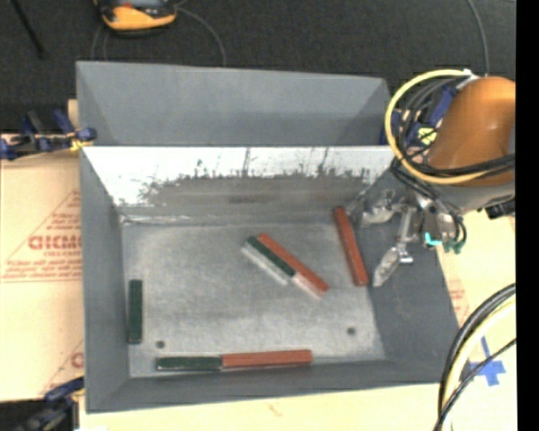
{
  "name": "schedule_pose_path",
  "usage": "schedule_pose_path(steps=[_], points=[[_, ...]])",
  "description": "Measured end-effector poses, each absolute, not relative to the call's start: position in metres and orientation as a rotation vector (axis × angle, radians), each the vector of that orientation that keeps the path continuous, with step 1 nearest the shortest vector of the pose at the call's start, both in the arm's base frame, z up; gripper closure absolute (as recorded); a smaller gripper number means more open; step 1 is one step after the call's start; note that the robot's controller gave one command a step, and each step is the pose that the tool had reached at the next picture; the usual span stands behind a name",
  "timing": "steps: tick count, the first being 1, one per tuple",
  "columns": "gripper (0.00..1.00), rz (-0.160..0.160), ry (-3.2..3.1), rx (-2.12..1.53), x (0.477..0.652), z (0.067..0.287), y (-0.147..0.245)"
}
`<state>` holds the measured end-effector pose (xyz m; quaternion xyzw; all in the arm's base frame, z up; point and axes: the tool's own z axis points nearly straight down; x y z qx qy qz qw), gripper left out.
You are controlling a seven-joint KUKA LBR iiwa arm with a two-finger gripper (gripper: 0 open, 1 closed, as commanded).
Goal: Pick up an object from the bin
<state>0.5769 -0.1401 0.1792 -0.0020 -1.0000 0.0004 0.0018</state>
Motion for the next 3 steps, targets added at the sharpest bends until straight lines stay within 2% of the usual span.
schedule_pose_path(steps=[1,2,3], points=[[0.0,0.004,-3.146,-0.002,0.579,0.184,-0.14],[0.0,0.008,-3.155,0.042,0.585,0.143,-0.129],[0.0,-0.001,-3.14,-0.151,0.576,0.098,-0.116]])
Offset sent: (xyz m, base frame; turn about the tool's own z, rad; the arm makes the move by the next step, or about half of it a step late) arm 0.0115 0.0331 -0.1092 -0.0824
